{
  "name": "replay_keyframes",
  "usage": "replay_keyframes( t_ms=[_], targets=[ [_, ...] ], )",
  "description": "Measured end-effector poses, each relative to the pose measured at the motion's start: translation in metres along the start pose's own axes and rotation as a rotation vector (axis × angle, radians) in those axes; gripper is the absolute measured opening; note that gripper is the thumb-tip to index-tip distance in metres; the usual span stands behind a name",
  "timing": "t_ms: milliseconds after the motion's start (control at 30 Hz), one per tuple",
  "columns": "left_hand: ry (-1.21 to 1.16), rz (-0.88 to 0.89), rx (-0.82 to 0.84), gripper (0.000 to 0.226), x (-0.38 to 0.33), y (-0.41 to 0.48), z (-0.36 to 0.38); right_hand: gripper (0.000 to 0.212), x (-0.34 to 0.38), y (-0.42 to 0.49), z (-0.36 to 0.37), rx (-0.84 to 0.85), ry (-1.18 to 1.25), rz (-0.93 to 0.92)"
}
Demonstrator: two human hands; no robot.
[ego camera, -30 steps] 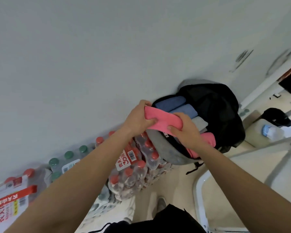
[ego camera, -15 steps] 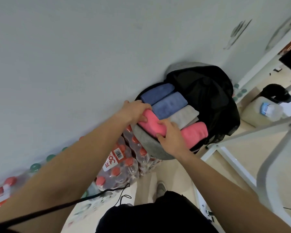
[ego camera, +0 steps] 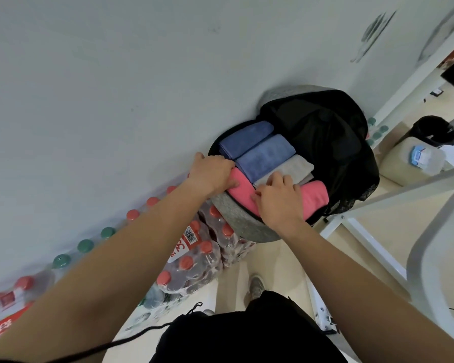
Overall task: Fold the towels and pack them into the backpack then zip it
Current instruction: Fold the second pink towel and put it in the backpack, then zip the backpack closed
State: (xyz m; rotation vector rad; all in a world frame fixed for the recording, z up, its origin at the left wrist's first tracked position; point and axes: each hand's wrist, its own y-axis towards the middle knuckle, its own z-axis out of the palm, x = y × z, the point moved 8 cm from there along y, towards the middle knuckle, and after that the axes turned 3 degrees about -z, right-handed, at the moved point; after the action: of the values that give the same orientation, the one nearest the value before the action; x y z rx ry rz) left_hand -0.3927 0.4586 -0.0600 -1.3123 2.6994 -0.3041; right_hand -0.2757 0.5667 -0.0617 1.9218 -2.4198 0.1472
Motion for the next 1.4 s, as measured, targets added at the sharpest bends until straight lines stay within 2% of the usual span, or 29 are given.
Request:
replay_keyframes(
  t_ms=[67,167,267,367,433,533,667,867,1033,1100,1200,1300,1400],
  targets=[
    [0.056,0.011,-0.053,0.032,-0.003,-0.003,-0.002,0.037,-0.008,0.004,0.0,-0.022,0.031,0.036],
    [0.072,-0.019,-0.133,0.028,-0.005,-0.008,-0.006,0.06,-0.017,0.007,0.0,-0.037,0.135,0.063],
    [0.057,-0.091,-0.204,0.042,-0.003,-0.014,-0.007,0.083,-0.016,0.01,0.011,0.045,0.182,-0.005],
    [-0.039,-0.066,-0.278,0.058,-0.007,-0.018,-0.011,0.086,-0.015,0.015,0.023,0.13,0.159,-0.119],
    [-0.07,0.03,-0.21,0.068,-0.017,-0.014,-0.007,0.088,-0.017,0.019,0.031,0.17,0.124,-0.165],
    [0.052,0.139,0.027,0.074,-0.027,-0.008,0.015,0.091,-0.023,0.023,0.043,0.209,0.075,-0.203],
    [0.166,0.096,0.188,0.072,-0.02,-0.003,0.046,0.088,-0.024,0.027,0.057,0.231,0.068,-0.216],
    [0.164,0.042,0.18,0.071,-0.021,0.001,0.064,0.083,-0.025,0.03,0.065,0.177,0.06,-0.228],
    [0.224,0.042,0.178,0.071,-0.026,-0.003,0.054,0.089,-0.024,0.03,0.063,0.253,0.069,-0.225],
    [0.234,0.042,0.136,0.073,-0.031,-0.004,0.039,0.092,-0.026,0.03,0.051,0.275,0.104,-0.238],
    [0.147,0.079,-0.057,0.066,-0.047,0.001,-0.003,0.091,-0.044,0.029,0.012,0.151,0.118,-0.228],
    [0.078,0.133,-0.267,0.048,-0.07,0.018,-0.052,0.078,-0.091,0.033,-0.028,0.011,0.139,-0.136],
    [0.01,0.177,-0.326,0.043,-0.098,0.045,-0.083,0.063,-0.152,0.037,-0.055,-0.089,0.167,0.019]
  ],
)
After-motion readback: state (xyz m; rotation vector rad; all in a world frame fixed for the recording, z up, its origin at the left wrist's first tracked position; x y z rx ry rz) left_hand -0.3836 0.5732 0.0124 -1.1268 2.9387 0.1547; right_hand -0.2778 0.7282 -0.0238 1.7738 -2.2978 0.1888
